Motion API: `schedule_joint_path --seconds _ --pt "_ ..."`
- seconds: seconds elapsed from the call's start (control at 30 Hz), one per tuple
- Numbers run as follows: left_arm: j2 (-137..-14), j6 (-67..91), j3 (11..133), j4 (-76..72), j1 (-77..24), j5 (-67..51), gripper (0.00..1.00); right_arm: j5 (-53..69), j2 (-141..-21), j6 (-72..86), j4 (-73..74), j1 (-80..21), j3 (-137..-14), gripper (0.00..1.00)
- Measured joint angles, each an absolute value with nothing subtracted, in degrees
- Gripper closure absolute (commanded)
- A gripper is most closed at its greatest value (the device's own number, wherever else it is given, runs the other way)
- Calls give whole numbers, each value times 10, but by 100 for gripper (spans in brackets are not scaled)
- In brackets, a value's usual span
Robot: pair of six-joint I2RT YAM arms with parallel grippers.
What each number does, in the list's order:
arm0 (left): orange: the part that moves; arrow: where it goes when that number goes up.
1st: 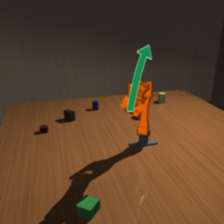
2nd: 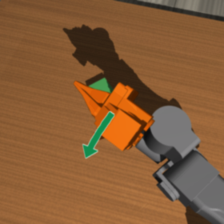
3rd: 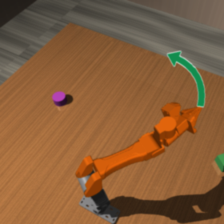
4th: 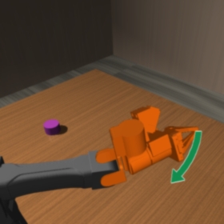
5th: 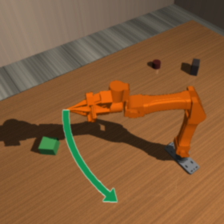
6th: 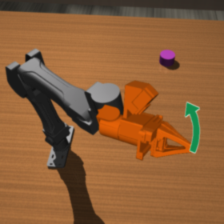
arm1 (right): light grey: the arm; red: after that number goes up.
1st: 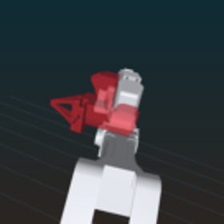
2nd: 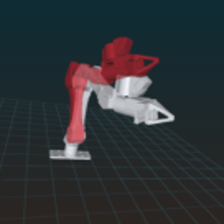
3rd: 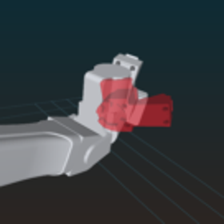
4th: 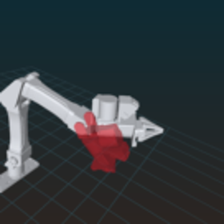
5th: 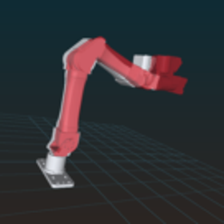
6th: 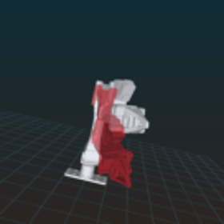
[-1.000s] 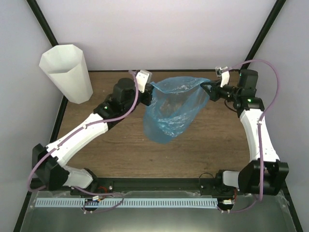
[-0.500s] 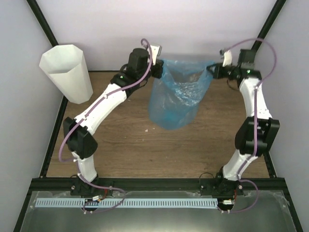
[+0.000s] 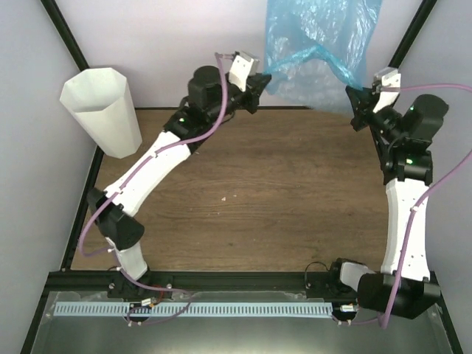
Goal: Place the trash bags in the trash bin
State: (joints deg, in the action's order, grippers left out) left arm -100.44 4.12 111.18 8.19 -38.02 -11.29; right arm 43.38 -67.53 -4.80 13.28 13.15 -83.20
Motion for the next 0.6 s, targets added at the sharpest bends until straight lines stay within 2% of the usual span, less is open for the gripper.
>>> schedule_joint_path --seconds 0.07,0.27,0.6 --pt "-1028 39 1111 75 -386 -116 96 428 -668 -54 106 131 -780 99" --pt "-1086 38 1072 81 -382 -117 96 404 -756 -78 134 132 -735 99" --pt "-1043 5 1008 33 -404 -111 96 404 -678 -94 120 133 -710 99"
